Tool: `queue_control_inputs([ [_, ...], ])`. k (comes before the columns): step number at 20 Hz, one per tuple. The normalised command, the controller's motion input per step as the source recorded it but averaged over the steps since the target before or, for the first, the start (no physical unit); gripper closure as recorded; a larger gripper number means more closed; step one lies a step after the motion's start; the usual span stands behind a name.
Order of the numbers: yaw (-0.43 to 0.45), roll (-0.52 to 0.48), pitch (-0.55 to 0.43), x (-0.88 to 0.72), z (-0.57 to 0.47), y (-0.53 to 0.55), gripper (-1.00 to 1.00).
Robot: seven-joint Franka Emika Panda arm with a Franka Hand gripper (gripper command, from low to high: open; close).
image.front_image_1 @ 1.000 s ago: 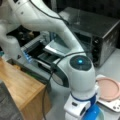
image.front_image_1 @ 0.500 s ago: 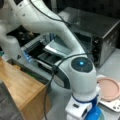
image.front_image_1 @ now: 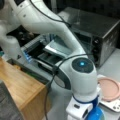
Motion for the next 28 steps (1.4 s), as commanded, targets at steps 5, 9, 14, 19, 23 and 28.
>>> queue_control_inputs([
  [5, 0.006, 0.181, 0.043, 0.26, -0.01, -0.07, 1.00],
  [9, 0.016, 0.171, 0.042, 0.28, 0.04, -0.10, 1.00],
  [14, 0.028, 0.167, 0.053, 0.27, 0.07, -0.11, 1.00],
  [19, 0.023, 0.151, 0.062, 0.23, 0.11, -0.10, 1.00],
  [23, 0.004, 0.141, 0.112, 0.12, 0.25, -0.08, 1.00],
  [28, -0.018, 0.149, 0.160, 0.02, 0.40, -0.08, 1.00],
])
